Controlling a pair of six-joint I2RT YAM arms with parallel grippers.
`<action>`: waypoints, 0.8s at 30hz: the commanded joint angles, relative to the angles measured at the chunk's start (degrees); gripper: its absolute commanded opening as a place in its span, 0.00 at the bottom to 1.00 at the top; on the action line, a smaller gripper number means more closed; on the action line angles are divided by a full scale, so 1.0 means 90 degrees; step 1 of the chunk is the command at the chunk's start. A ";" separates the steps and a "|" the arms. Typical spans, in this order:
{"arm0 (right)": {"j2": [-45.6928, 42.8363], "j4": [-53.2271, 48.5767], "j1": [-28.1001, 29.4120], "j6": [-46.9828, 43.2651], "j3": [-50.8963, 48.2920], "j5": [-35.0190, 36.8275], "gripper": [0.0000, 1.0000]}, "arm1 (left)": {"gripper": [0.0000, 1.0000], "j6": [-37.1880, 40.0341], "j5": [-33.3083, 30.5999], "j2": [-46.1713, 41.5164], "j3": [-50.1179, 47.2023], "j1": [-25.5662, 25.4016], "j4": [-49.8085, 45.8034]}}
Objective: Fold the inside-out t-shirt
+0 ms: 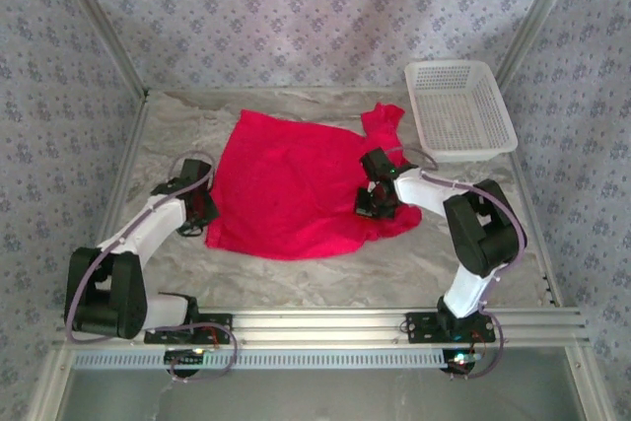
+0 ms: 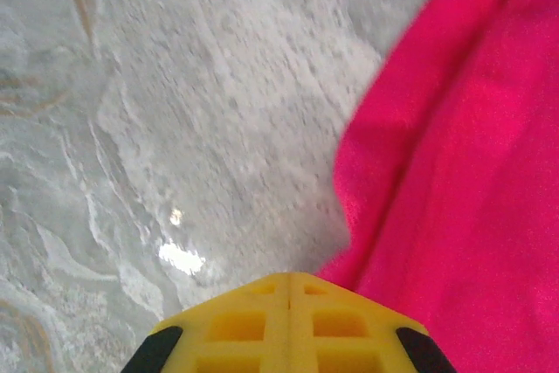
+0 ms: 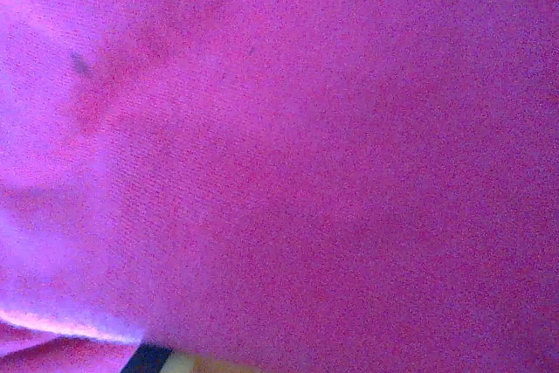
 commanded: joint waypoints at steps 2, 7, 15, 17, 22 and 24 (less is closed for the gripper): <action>0.0470 -0.0280 -0.0397 -0.0208 0.0211 0.0671 0.00 | 0.00 0.0129 0.0641 -0.0048 0.0092 0.0256 0.0348; 0.0648 -0.0423 -0.0398 -0.0278 0.0768 0.0559 0.00 | 0.20 0.0301 0.0510 -0.0779 0.0078 -0.0367 -0.0087; 0.1373 -0.0617 -0.0520 -0.0293 0.1811 0.0470 0.00 | 0.47 -0.0210 0.0922 -0.0794 -0.0305 -0.1359 -0.0143; 0.1435 -0.0681 -0.0513 -0.0311 0.1975 0.0463 0.00 | 0.46 -0.0223 0.0921 -0.0411 -0.0139 -0.1537 -0.0066; 0.1375 -0.0852 -0.0558 -0.0417 0.2101 0.0406 0.00 | 0.45 -0.0089 0.0385 0.0392 0.0180 -0.1808 -0.0222; 0.1287 -0.0854 -0.0600 -0.0430 0.2066 0.0398 0.00 | 0.45 -0.0073 0.0216 0.0616 0.0158 -0.1808 -0.0097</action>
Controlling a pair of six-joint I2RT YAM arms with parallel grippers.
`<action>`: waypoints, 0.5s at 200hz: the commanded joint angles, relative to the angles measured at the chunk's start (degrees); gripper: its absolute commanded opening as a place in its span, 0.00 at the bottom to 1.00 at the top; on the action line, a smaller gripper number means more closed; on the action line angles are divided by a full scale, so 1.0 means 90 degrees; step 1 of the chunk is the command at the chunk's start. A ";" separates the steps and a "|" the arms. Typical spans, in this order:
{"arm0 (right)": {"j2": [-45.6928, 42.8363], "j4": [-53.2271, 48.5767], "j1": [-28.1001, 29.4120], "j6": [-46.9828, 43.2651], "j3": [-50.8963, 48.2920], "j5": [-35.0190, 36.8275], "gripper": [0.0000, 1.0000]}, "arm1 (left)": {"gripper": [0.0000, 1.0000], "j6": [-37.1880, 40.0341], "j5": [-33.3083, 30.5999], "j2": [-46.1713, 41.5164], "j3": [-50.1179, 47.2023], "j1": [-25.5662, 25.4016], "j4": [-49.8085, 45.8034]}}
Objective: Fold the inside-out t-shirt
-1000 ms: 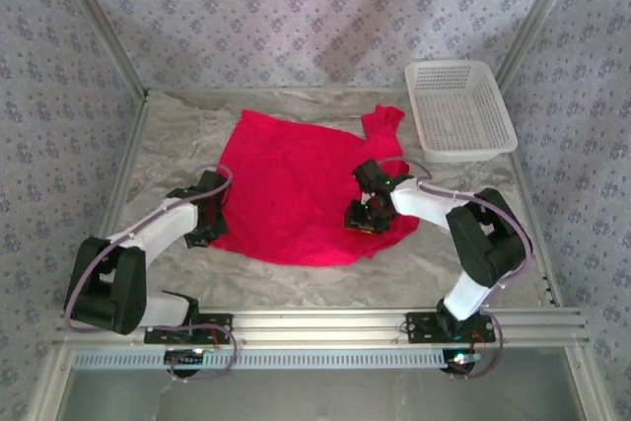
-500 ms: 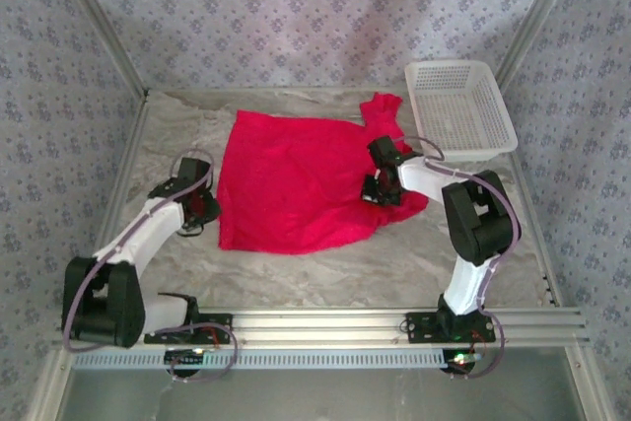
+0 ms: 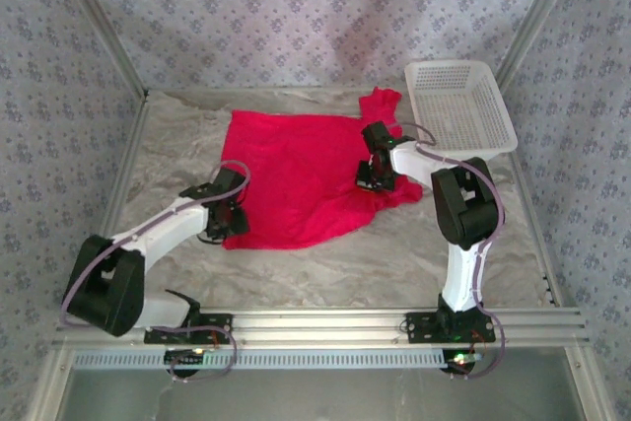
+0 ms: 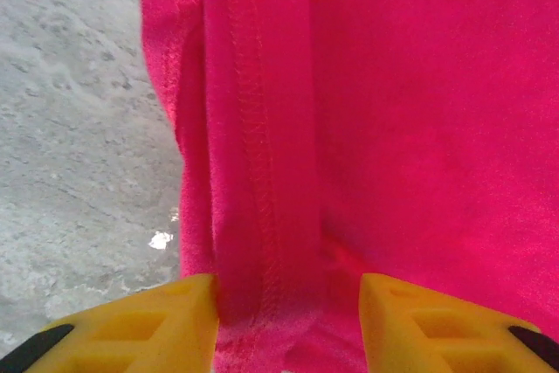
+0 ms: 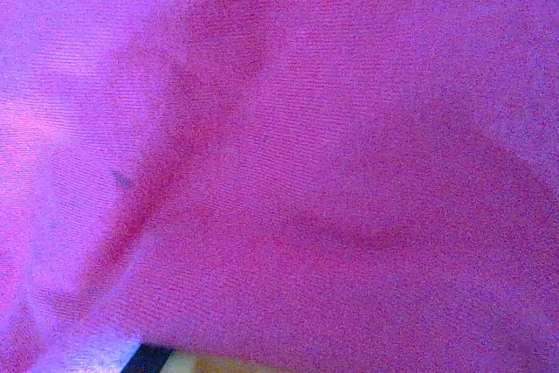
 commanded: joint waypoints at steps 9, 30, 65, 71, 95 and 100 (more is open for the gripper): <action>-0.0118 -0.0291 -0.0110 -0.0152 0.0101 0.0067 0.00 | 0.44 0.0002 -0.0391 0.0404 0.0114 -0.0016 0.0231; -0.0124 -0.0291 -0.0136 -0.0191 0.0057 0.0033 0.00 | 0.34 -0.0030 -0.0315 0.0646 0.0107 -0.0016 0.0493; 0.0074 -0.0291 -0.0331 -0.0199 0.0030 0.0063 0.00 | 0.00 0.0151 -0.0653 0.0605 0.0629 0.0188 -0.0020; 0.0112 -0.0399 -0.0358 -0.0206 0.0038 0.0120 0.00 | 0.00 0.0203 -0.0615 0.0481 0.0756 0.0365 -0.0069; 0.0316 -0.0599 -0.0489 -0.0238 0.0063 0.0321 0.00 | 0.00 0.0364 0.0562 -0.0159 0.1043 0.1520 0.0328; 0.0336 -0.0617 -0.0519 -0.0256 0.0056 0.0366 0.00 | 0.00 0.0353 0.0881 -0.0258 0.1058 0.1775 0.0486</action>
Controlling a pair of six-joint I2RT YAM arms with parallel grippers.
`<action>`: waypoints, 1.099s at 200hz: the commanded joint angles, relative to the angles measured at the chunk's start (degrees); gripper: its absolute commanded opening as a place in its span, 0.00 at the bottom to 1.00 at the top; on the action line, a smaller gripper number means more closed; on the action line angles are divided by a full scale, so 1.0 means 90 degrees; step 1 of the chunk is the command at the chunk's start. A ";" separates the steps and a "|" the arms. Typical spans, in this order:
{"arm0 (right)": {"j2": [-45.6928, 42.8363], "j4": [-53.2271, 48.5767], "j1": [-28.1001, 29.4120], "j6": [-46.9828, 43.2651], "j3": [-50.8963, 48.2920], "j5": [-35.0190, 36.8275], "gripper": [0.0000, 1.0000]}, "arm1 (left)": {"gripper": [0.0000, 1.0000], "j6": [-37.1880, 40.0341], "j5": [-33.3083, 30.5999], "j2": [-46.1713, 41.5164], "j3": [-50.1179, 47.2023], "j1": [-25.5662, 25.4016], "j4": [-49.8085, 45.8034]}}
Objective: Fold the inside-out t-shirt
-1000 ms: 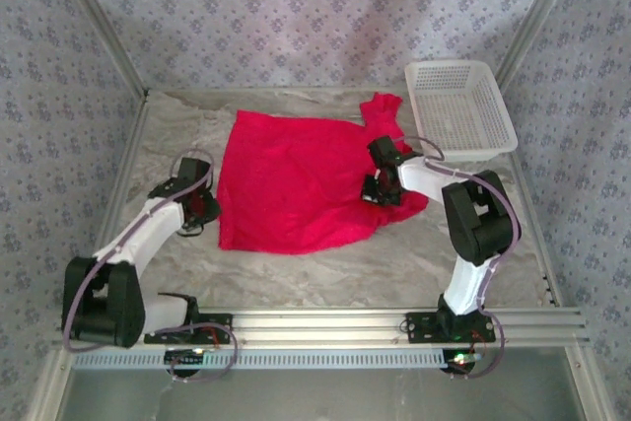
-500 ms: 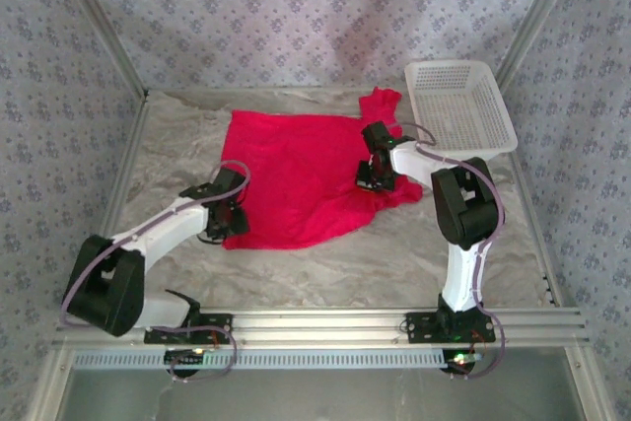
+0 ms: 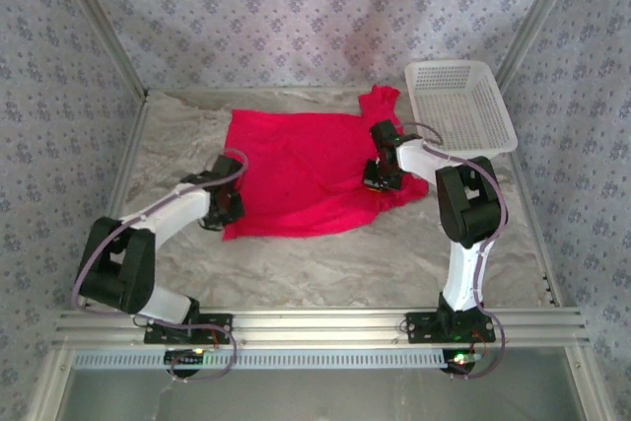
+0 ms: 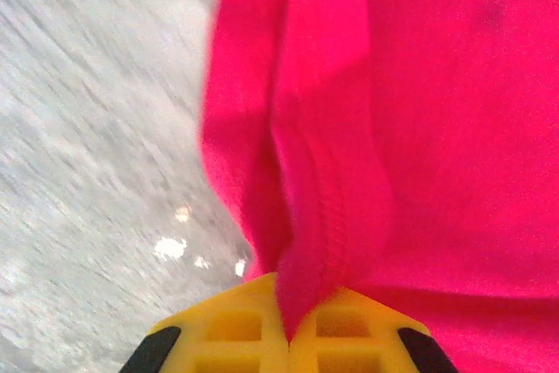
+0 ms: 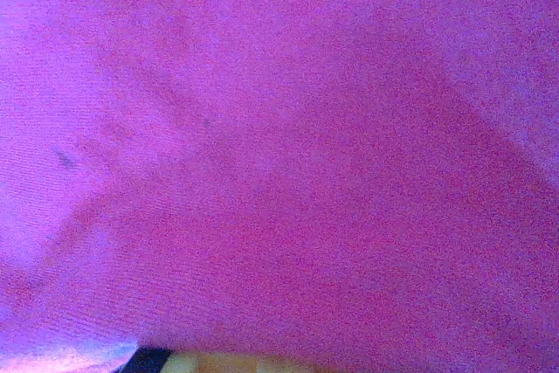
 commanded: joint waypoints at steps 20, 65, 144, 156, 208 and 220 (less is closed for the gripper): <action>0.0391 -0.0494 -0.0221 -0.0159 -0.0040 0.0524 0.00 | 0.00 0.0064 0.2344 -0.0769 0.0390 0.1858 0.0981; 0.0426 -0.0298 -0.0269 -0.0107 -0.0165 0.0674 0.00 | 0.11 -0.0399 0.3683 0.0104 0.0264 0.2993 0.2109; 0.0488 -0.0310 -0.0273 -0.0142 0.0040 0.0473 0.00 | 0.31 0.0277 0.0913 -0.0391 0.1032 0.2300 0.0127; 0.0516 -0.0281 -0.0261 -0.0138 0.0068 0.0405 0.00 | 0.32 0.0299 0.0605 -0.0479 0.0920 0.1743 -0.0053; 0.0580 -0.0255 -0.0271 -0.0132 0.0105 0.0246 0.00 | 0.43 0.0261 -0.0209 -0.0563 0.0043 0.0206 -0.0214; 0.0587 -0.0261 -0.0270 -0.0139 0.0120 0.0220 0.00 | 0.45 0.0261 -0.0230 -0.0485 -0.0195 0.0174 -0.0058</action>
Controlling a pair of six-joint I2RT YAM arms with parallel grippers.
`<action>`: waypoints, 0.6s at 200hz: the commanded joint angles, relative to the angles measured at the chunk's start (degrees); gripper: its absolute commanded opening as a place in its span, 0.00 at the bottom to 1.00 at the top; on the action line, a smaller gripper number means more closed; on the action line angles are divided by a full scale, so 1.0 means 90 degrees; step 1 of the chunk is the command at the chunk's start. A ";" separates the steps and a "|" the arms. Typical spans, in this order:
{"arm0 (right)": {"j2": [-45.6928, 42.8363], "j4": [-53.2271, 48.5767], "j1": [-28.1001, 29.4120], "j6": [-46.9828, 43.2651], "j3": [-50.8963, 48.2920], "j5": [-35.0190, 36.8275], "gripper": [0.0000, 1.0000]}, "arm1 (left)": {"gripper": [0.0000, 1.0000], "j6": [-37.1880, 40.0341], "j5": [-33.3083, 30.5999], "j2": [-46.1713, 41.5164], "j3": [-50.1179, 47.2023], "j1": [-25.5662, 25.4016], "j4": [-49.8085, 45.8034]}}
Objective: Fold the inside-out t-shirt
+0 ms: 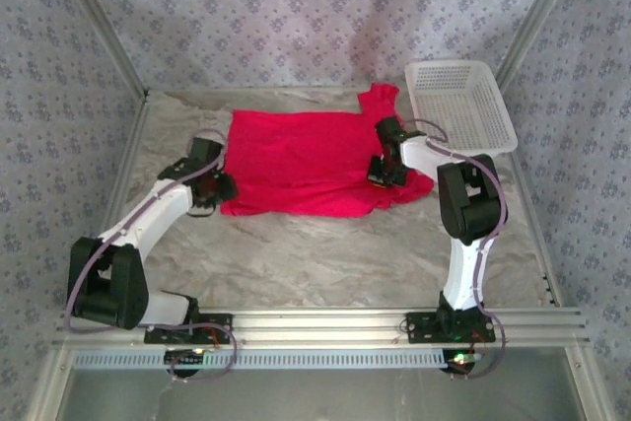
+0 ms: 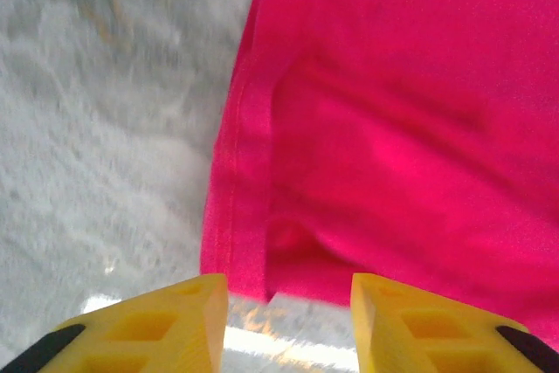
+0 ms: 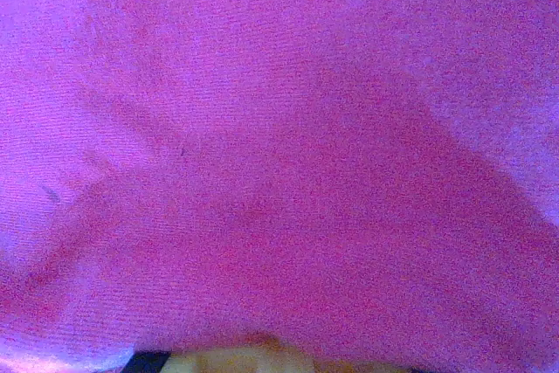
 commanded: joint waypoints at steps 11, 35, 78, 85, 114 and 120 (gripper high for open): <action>0.0419 -0.0280 -0.0084 -0.0100 -0.0067 0.0058 0.00 | 0.46 0.0062 -0.0704 0.0106 -0.0606 -0.0105 -0.0089; 0.0400 -0.0312 -0.0096 -0.0110 -0.0084 0.0038 0.00 | 0.45 0.0072 -0.0715 0.0658 -0.0641 0.0036 0.0133; 0.0332 -0.0311 -0.0114 -0.0117 -0.0180 0.0019 0.00 | 0.38 0.0079 -0.0300 0.1071 -0.0528 0.0904 0.0261; 0.0314 -0.0311 -0.0120 -0.0123 -0.0194 0.0020 0.00 | 0.36 0.0087 -0.0267 0.1008 -0.0518 0.1021 0.0277; 0.0263 -0.0308 -0.0176 -0.0135 -0.0203 0.0016 0.00 | 0.18 0.0062 -0.0225 0.0676 -0.0488 0.1349 0.0229; 0.0258 -0.0299 -0.0175 -0.0143 -0.0194 0.0030 0.00 | 0.18 0.0056 -0.0151 0.0590 -0.0480 0.1350 0.0237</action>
